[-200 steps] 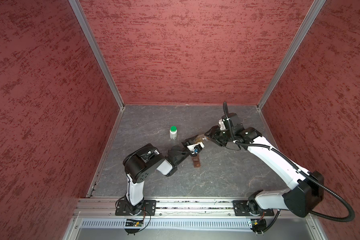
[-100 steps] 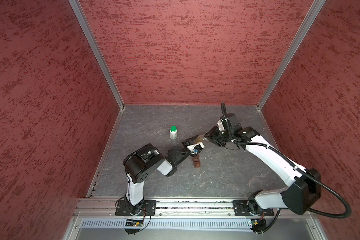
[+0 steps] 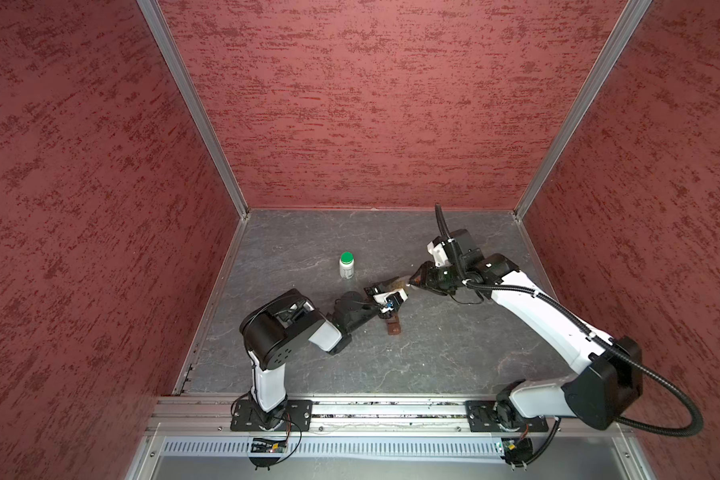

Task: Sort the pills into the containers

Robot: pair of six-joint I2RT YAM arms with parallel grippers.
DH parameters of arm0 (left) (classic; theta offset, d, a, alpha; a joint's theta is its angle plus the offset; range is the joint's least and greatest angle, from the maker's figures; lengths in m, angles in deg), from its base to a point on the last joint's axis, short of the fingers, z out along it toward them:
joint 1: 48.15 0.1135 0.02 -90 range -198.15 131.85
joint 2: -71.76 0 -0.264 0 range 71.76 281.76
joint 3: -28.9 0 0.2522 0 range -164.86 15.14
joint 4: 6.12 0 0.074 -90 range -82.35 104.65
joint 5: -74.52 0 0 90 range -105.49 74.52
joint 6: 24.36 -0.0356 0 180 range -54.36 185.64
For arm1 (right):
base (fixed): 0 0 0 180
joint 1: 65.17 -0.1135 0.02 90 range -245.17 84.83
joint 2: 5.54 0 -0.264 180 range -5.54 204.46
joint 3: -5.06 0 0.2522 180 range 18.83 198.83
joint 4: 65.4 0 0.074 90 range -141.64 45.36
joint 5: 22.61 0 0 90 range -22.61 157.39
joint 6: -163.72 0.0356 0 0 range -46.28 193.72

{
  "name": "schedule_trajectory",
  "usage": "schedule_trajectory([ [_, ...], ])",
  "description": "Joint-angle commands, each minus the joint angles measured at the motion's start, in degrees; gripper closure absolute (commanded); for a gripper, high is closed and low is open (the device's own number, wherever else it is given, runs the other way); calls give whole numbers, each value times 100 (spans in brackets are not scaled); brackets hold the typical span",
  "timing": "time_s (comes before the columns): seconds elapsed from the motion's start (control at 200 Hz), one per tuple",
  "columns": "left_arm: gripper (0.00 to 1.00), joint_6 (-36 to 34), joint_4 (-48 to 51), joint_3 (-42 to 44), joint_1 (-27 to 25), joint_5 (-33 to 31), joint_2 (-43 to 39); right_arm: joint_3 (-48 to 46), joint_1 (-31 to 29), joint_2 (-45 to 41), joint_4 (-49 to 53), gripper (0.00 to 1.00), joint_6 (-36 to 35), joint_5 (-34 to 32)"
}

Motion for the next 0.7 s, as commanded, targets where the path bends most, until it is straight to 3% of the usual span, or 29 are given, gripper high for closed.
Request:
schedule_trajectory([
  [0.0, 100, 265, 691, 13, -14, 761, -311, -308, -56, -546, 71, 66, -1844, 343],
  [0.12, 100, 393, 987, 66, -25, 1013, -419, -827, -58, -1250, -388, 66, -2892, 660],
  [0.235, 100, 435, 1159, 140, -31, 1099, -451, -978, -56, -1628, -415, 67, -3419, 673],
  [0.691, 100, 654, 1157, 349, 43, 1170, -433, -812, -56, -1763, 265, 68, -4481, 559],
])
